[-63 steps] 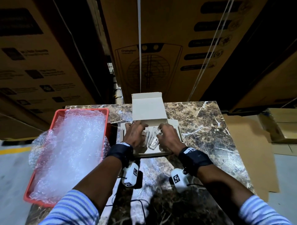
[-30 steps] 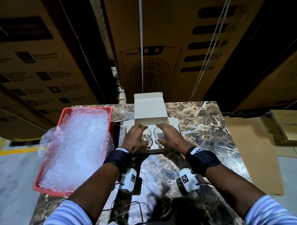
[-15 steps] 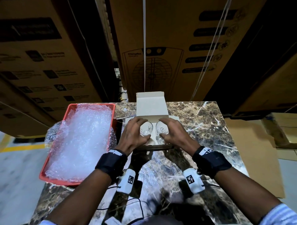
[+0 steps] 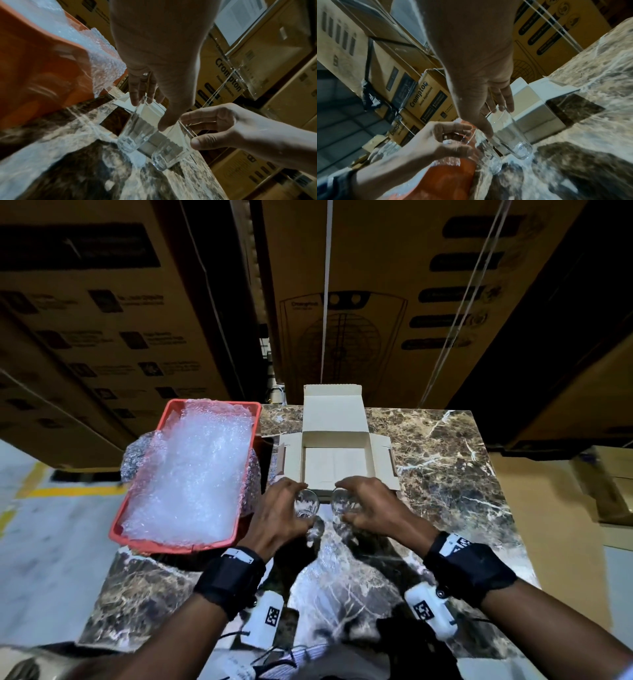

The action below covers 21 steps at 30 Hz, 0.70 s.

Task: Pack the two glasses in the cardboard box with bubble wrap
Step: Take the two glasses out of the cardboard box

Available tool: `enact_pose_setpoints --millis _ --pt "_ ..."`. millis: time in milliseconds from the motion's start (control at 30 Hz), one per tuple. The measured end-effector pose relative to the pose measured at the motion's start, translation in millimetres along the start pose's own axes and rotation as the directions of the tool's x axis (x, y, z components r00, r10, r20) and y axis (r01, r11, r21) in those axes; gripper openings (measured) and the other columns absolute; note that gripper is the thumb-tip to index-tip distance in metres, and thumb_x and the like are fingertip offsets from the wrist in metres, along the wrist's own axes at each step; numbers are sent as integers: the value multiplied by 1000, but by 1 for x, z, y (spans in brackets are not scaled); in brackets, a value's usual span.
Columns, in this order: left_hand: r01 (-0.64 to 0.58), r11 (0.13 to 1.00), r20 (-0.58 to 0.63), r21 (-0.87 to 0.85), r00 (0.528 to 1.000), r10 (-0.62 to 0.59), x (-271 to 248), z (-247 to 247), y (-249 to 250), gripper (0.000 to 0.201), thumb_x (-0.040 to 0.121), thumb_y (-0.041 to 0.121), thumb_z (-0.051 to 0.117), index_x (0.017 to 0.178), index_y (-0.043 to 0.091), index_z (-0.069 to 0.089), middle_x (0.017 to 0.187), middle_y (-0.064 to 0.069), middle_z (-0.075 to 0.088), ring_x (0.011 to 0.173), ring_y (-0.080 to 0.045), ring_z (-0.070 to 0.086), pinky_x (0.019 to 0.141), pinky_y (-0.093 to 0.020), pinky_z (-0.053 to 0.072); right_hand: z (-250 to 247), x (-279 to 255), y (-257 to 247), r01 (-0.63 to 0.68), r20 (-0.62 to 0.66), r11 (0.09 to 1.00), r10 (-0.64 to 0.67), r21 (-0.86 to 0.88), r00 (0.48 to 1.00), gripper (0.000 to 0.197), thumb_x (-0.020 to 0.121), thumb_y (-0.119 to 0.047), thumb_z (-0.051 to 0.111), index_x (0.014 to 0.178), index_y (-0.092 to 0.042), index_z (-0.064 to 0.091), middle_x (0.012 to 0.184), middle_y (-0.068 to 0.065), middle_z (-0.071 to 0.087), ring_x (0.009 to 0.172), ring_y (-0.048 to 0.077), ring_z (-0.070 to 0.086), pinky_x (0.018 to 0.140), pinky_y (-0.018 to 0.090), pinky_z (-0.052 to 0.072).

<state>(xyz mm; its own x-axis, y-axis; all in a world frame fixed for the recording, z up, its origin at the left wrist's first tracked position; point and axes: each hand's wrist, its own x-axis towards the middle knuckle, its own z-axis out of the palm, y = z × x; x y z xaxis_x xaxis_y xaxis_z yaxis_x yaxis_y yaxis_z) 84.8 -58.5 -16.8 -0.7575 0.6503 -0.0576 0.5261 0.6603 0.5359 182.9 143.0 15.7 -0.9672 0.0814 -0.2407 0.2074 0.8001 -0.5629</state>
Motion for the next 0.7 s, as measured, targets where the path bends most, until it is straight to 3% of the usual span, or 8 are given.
enact_pose_setpoints --millis 67,200,333,500,600,700 --pt "27 1000 2 -5 1000 -27 -4 7 -1 73 75 38 87 139 15 60 134 -10 60 124 -27 56 104 -42 52 14 0 1 -14 24 1000 14 -2 1000 70 86 -10 78 149 -12 46 137 10 63 107 27 69 87 33 61" --pt "63 998 -27 2 998 -63 -6 14 -3 70 77 31 88 138 12 60 133 -10 59 123 -27 56 105 -39 51 30 5 -4 -18 20 1000 18 4 1000 68 89 -13 76 149 -16 45 118 10 69 105 29 69 88 41 61" --pt "59 998 -52 -29 997 -60 -4 23 -15 68 75 36 87 134 13 62 124 -6 61 116 -24 58 101 -36 52 32 11 -14 10 -5 1000 -10 -4 1000 63 90 -9 73 147 -11 48 117 12 69 102 28 68 87 40 60" --pt "51 997 -86 -53 995 -55 0 28 -23 61 73 32 86 127 11 67 116 -8 64 112 -25 59 99 -36 49 31 18 -19 7 -27 999 -9 -47 1000 48 85 -3 75 130 -5 60 119 11 66 101 27 65 86 39 59" --pt "55 997 -92 -62 994 -60 -1 28 -22 60 73 32 84 125 8 66 116 -12 64 111 -30 59 97 -40 49 33 18 -18 -4 -27 1000 3 -30 1000 54 86 -4 76 135 -6 57 119 11 66 94 24 68 81 37 61" --pt "75 996 -85 -50 993 -79 -2 30 -21 66 75 31 86 132 9 61 124 -10 60 118 -28 55 104 -37 45 35 18 -15 -16 -25 1000 16 1 1000 62 87 -5 76 143 -6 51 103 7 67 78 20 67 67 28 60"
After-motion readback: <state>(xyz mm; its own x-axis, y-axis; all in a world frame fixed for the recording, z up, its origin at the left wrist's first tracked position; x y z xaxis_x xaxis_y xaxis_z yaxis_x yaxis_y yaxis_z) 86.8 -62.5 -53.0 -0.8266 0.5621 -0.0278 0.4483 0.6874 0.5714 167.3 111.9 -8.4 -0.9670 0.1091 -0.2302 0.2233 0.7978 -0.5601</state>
